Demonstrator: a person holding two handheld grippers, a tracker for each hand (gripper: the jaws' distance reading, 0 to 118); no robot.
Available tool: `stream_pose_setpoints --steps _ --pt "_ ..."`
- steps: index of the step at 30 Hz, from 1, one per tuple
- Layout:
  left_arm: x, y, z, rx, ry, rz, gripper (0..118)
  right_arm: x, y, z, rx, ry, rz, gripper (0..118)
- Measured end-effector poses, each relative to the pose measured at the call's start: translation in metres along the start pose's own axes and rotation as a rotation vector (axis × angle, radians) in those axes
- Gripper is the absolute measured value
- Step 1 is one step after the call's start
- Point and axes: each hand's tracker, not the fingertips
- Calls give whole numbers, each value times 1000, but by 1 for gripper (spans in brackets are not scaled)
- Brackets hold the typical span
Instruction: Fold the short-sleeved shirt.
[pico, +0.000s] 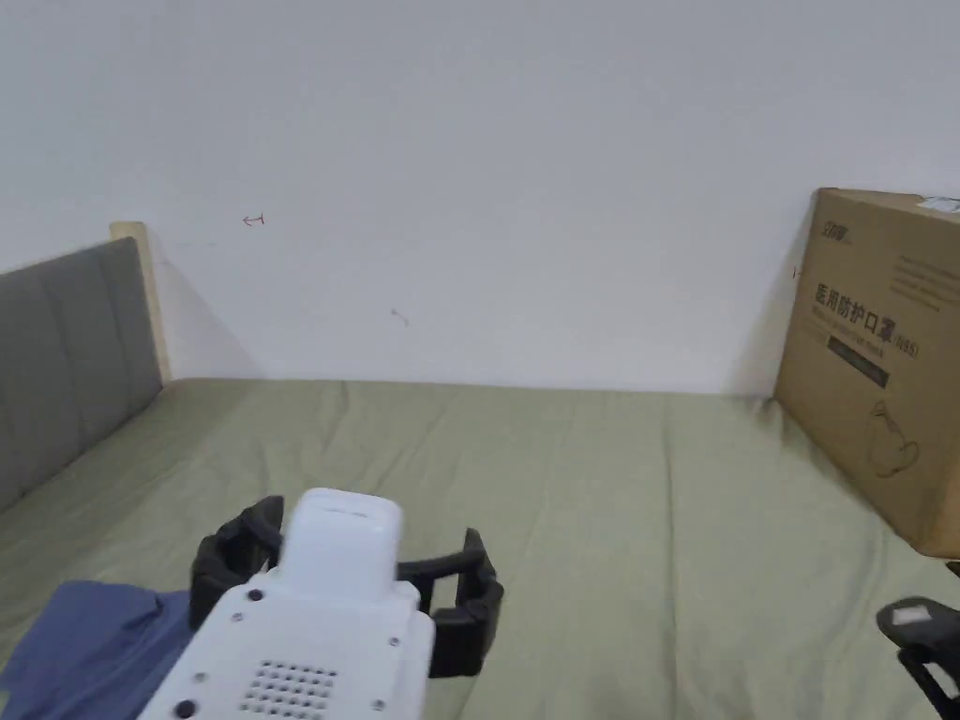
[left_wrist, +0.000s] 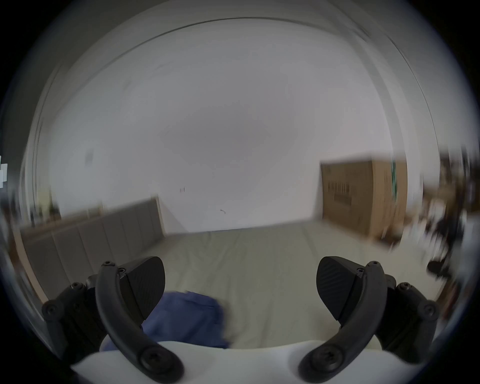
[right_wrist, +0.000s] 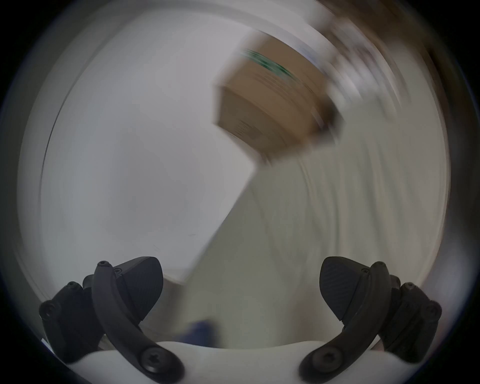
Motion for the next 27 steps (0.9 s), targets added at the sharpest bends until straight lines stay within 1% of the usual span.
stream_pose_setpoints --steps 1,2,3,4,5,6,7,8,9,12,18,20,23,27 --pt "-15 5 1 50 14 54 117 -24 -10 7 109 -17 324 118" --pt "-26 6 2 95 32 63 117 -40 -26 14 222 -43 594 118" --pt "-6 -6 10 136 38 31 117 -53 -39 21 319 -54 808 118" --pt "-2 -12 12 164 47 5 117 -56 -54 24 387 -41 930 118" --pt "-2 -14 13 175 65 -27 117 -61 -61 28 407 -1 977 118" --pt "-3 -16 13 180 69 -44 117 -65 -62 32 388 33 972 118" --pt "7 -16 21 189 70 -59 117 -71 -62 35 363 59 942 118" --pt "8 -17 23 198 72 -67 117 -67 -64 35 350 73 915 118" --pt "9 -18 24 208 70 -73 117 -69 -64 35 348 73 896 118" --pt "10 -15 30 249 84 -80 117 -71 -62 34 344 78 874 118" --pt "10 -17 29 223 78 -65 117 -69 -53 31 302 66 768 118" --pt "7 -12 26 214 74 -68 117 -69 -51 31 297 67 759 118" --pt "5 -13 22 205 71 -81 117 -69 -48 28 300 50 770 118" --pt "5 -10 23 210 70 -100 117 -70 -45 30 299 61 766 118"
